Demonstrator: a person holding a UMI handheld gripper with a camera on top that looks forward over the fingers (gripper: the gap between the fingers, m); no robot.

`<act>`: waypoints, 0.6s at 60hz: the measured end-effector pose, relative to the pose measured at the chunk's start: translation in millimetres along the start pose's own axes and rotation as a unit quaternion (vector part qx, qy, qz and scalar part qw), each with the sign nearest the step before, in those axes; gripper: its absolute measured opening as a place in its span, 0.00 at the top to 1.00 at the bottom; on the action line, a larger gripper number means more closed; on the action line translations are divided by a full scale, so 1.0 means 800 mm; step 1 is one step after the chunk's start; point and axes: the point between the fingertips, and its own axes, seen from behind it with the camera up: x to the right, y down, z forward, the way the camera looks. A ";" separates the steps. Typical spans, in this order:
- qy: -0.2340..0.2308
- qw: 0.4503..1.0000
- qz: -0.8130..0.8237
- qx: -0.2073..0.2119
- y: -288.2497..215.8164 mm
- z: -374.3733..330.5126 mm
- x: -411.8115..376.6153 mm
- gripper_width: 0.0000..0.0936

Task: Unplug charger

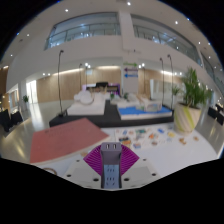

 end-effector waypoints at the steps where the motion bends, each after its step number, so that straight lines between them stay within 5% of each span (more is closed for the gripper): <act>1: 0.002 1.000 -0.004 0.011 -0.013 -0.002 0.002 0.80; 15: 0.026 0.999 0.028 0.004 -0.122 -0.050 0.079 0.80; 21: 0.048 0.998 0.009 -0.047 -0.096 -0.052 0.135 0.81; 36: 0.064 0.972 0.006 -0.227 0.089 -0.011 0.209 0.73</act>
